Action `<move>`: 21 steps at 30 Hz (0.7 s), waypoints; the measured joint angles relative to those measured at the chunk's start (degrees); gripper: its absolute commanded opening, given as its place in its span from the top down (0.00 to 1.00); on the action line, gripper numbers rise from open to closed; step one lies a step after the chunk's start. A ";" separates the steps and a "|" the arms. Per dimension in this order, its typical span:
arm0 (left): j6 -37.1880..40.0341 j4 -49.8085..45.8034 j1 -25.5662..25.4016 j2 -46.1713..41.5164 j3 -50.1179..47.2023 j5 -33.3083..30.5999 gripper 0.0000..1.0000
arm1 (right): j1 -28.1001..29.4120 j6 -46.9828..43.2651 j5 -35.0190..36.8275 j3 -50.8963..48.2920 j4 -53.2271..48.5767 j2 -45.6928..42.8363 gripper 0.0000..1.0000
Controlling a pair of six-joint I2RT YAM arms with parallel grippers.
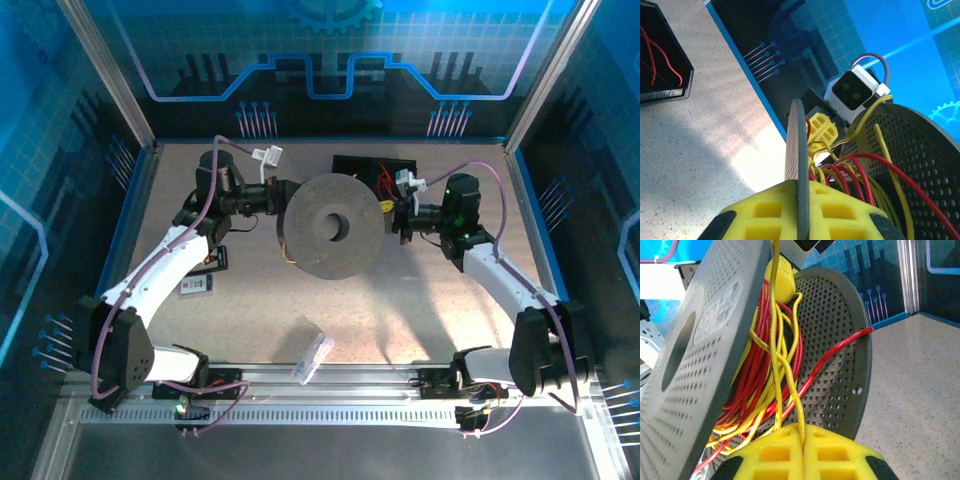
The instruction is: Wrap the cables
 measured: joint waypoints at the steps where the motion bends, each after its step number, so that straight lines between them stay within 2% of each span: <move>1: -0.66 0.28 0.17 -0.02 0.00 0.02 1.00 | 0.07 0.52 0.09 -0.20 1.68 0.07 1.00; 6: -3.74 1.95 0.87 -0.04 -0.02 -0.17 1.00 | 0.74 5.68 1.16 -2.89 16.79 3.17 1.00; 12: -5.33 1.88 1.38 0.04 -0.15 -2.60 1.00 | 1.11 22.10 2.23 -5.88 45.97 13.16 1.00; 16: -5.81 1.90 1.42 0.11 -0.61 -3.39 1.00 | 1.25 26.60 3.26 -6.82 53.59 15.50 1.00; 21: -6.40 1.95 1.42 0.11 -1.14 -4.15 1.00 | 1.60 28.13 3.98 -6.97 56.46 17.42 1.00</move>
